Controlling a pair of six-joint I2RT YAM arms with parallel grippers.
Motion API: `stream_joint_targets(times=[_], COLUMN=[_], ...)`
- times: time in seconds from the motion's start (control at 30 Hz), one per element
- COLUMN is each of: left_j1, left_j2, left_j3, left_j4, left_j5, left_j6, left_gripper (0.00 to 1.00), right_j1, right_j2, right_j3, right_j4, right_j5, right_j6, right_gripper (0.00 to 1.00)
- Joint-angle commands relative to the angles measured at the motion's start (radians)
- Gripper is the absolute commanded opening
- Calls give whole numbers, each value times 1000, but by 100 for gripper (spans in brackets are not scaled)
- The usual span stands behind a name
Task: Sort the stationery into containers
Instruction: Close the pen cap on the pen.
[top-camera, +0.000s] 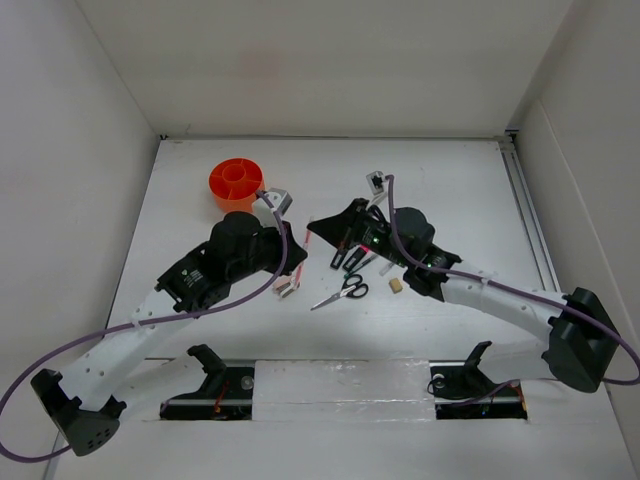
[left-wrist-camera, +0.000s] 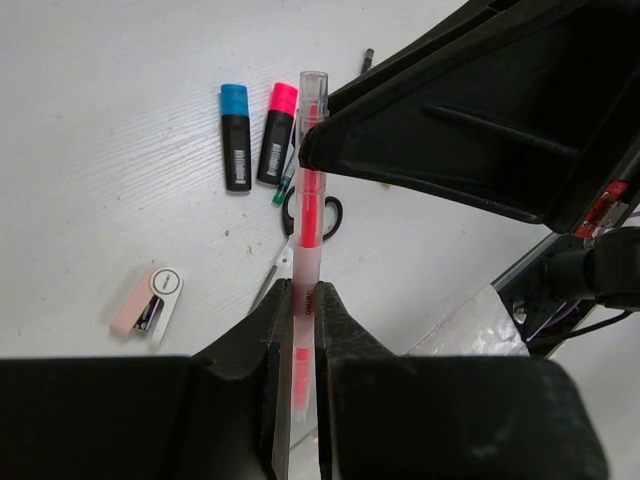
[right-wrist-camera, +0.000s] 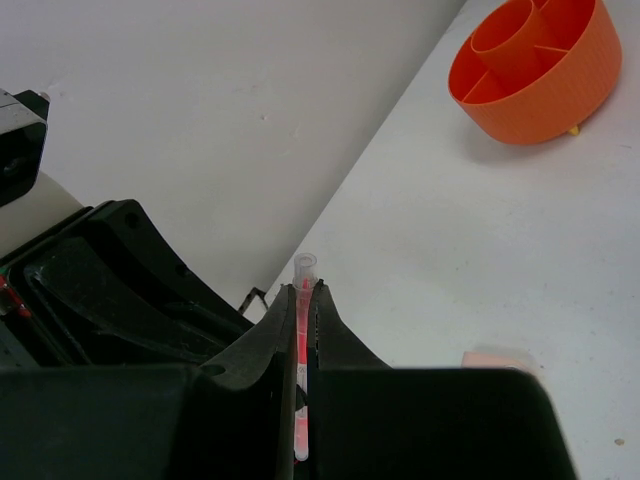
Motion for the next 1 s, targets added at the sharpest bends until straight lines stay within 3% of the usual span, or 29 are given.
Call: stream_joint_targets(times=[0.0,0.57,0.7,0.73,0.83,0.87,0.97], left_j1=[17,17,17,17,17,17,17], left_j2=[-25,-63,-54,-54,-54,-54,-54], left_j3=[30,30,30,20,20,20,20], left_j4=[131,141,141,141,141,141,141], left_j5=[-120,-134,-94,-94,-94,-94,-106], left_j6=[-3,6,6,6,6,6,6], left_gripper=[0,0,0,0,0,0,0], right_j1=[41,70,70,70,70,70,70], right_j2=[12,53,33,33,12,0,-22], right_j3=[-16,12,21,21,30,30,30], right_j4=[-95,-95,-95,-95,-95,-95,-95], right_j5=[-106,-117,-117,-117,-117,-117,-108], right_j6=[-44,-44,-55,-55,-64,-64,-64], right_gripper=[0,0,14,22,36,47,61])
